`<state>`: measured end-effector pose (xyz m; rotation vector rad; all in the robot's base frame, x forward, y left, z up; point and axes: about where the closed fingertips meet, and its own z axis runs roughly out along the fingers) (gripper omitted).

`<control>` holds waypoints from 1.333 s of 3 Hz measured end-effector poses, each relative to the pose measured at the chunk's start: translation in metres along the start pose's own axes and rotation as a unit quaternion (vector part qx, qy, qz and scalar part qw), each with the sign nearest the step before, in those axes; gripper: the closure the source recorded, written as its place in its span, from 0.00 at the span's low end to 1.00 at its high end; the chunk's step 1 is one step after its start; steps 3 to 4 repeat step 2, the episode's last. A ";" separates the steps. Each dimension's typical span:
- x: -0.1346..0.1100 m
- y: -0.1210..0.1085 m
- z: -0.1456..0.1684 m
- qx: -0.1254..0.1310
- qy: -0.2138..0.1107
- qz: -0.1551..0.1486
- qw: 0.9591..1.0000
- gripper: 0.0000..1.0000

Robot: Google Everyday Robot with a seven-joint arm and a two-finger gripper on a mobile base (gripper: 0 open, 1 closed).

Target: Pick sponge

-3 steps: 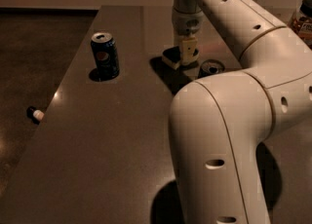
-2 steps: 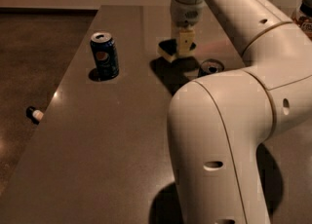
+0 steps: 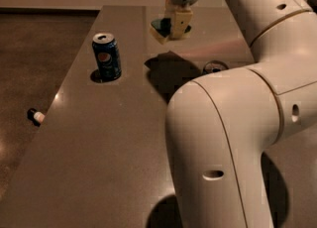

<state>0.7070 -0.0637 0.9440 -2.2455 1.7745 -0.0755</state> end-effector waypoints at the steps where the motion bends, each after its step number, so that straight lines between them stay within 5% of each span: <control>1: -0.014 -0.001 -0.020 0.015 -0.021 0.003 1.000 1.00; 4: -0.017 -0.012 -0.016 0.031 -0.025 0.002 0.999 1.00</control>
Offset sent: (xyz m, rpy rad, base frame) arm -0.0054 0.0084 0.0179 0.0381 -0.0167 0.0016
